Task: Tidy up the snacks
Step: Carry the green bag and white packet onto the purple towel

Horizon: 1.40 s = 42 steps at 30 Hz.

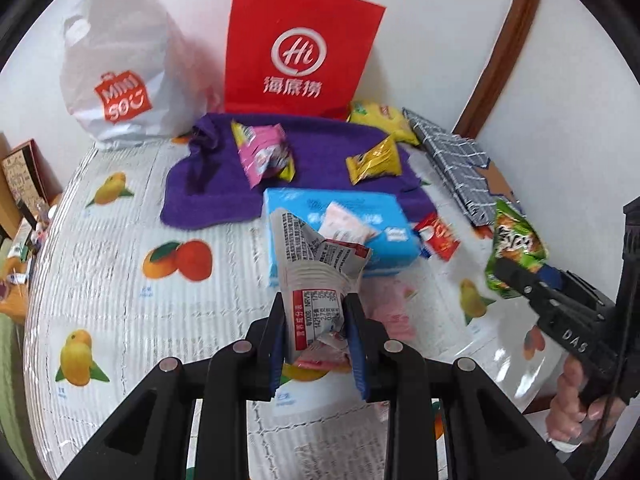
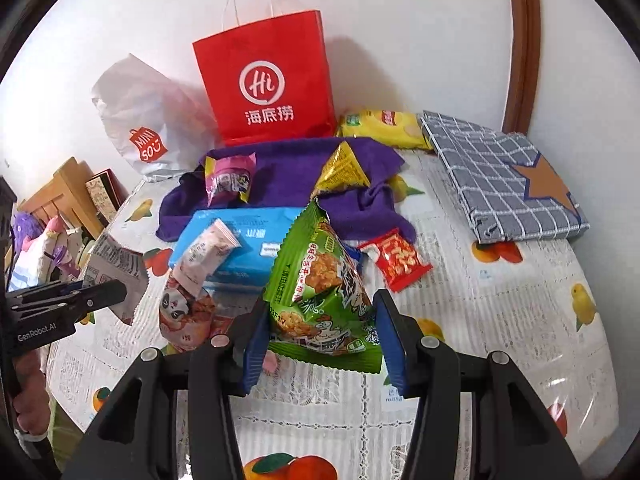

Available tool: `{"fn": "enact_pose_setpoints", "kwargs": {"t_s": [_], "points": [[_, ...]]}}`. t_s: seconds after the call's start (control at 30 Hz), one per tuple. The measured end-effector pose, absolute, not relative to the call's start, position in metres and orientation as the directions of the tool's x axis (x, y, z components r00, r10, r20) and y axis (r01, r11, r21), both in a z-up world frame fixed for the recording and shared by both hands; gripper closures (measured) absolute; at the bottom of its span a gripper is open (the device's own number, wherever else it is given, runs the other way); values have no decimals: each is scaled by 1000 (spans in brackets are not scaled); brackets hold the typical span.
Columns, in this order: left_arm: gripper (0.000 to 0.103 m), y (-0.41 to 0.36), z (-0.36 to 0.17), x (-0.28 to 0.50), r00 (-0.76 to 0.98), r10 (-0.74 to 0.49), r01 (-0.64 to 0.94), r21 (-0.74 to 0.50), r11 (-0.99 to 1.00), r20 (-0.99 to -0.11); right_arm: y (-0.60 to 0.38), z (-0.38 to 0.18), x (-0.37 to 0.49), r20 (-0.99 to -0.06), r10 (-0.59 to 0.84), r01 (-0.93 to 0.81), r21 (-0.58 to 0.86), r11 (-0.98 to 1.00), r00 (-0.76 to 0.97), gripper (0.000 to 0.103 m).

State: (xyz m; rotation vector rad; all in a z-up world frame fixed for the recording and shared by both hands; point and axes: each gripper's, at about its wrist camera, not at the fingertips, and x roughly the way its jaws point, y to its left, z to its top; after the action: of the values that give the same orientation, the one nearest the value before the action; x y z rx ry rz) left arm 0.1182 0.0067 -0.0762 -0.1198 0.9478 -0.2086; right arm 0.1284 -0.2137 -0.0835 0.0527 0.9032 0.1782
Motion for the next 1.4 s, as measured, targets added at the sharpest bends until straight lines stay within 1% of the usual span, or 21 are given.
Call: {"fn": "enact_pose_setpoints", "kwargs": {"t_s": [0.17, 0.4, 0.8, 1.2, 1.4], "points": [[77, -2, -60, 126, 586, -201, 124, -157, 980, -785, -211, -73, 138, -762, 192, -145, 129, 981, 619, 54], [77, -2, -51, 145, 592, -191, 125, -145, 982, -783, -209, -62, 159, -746, 203, -154, 136, 979, 635, 54], [77, 10, -48, 191, 599, -156, 104, -117, 988, -786, -208, -57, 207, -737, 198, -142, 140, 980, 646, 54], [77, 47, -62, 235, 589, -99, 32, -99, 995, -802, -202, -76, 257, -756, 190, -130, 138, 982, 627, 54], [77, 70, -74, 260, 580, -85, -10, -111, 994, -810, -201, -93, 281, -778, 176, -115, 133, 984, 603, 54]]}}
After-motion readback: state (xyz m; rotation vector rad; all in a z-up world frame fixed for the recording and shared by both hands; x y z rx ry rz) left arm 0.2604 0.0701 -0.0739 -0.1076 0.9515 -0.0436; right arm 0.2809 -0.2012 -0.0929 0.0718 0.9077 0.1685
